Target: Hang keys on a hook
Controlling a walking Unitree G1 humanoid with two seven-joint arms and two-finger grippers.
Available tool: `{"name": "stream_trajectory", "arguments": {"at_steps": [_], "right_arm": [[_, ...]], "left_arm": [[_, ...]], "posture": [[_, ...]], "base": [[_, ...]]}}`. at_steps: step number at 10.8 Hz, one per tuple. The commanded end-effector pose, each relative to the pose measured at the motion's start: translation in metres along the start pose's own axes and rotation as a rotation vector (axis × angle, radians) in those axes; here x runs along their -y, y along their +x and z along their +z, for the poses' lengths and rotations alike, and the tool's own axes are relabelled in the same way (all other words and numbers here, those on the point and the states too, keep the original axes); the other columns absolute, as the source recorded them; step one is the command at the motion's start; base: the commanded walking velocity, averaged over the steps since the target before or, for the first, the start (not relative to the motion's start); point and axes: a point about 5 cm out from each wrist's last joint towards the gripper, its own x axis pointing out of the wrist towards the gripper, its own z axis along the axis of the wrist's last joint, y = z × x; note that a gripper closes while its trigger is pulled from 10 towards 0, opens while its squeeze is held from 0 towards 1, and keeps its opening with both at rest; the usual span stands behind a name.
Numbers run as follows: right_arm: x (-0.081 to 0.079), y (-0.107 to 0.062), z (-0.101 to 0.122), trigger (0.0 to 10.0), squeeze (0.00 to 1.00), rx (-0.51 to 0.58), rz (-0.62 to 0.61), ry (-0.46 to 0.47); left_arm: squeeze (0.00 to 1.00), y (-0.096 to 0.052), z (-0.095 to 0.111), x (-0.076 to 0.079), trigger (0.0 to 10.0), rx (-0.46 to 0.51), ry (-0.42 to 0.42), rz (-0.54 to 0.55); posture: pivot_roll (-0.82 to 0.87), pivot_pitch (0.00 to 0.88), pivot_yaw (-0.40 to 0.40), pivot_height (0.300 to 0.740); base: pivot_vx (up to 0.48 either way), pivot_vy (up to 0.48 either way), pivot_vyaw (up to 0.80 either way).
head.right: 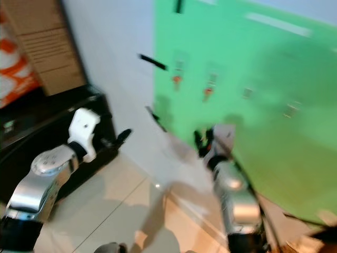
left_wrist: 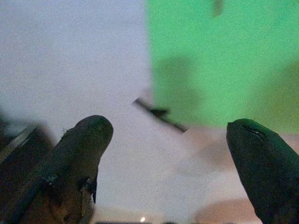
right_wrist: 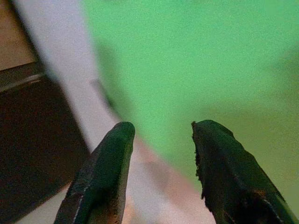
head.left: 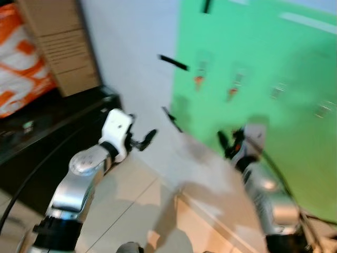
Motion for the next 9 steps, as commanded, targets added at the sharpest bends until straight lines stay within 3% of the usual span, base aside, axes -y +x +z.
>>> {"name": "stream_trajectory", "arguments": {"at_steps": [1,4,9], "right_arm": [[-0.002,-0.002,0.006,10.0,1.0,0.049,-0.017,0.054],[0.003,-0.006,-0.002,10.0,1.0,0.025,-0.079,0.068],[0.003,-0.005,-0.005,10.0,1.0,0.005,-0.059,0.019]], "left_arm": [[0.0,-0.004,-0.01,-0.007,10.0,-0.036,0.041,0.099],[0.0,-0.007,-0.024,-0.011,10.0,-0.054,-0.018,0.215],[0.0,-0.007,-0.022,-0.011,10.0,-0.03,0.022,0.25]], "posture": [[-0.03,0.0,0.001,0.74],[-0.03,0.0,0.01,0.74],[-0.02,0.0,-0.009,0.74]], "base": [[0.0,0.0,0.8],[0.0,0.0,0.8],[0.0,0.0,0.8]]}}
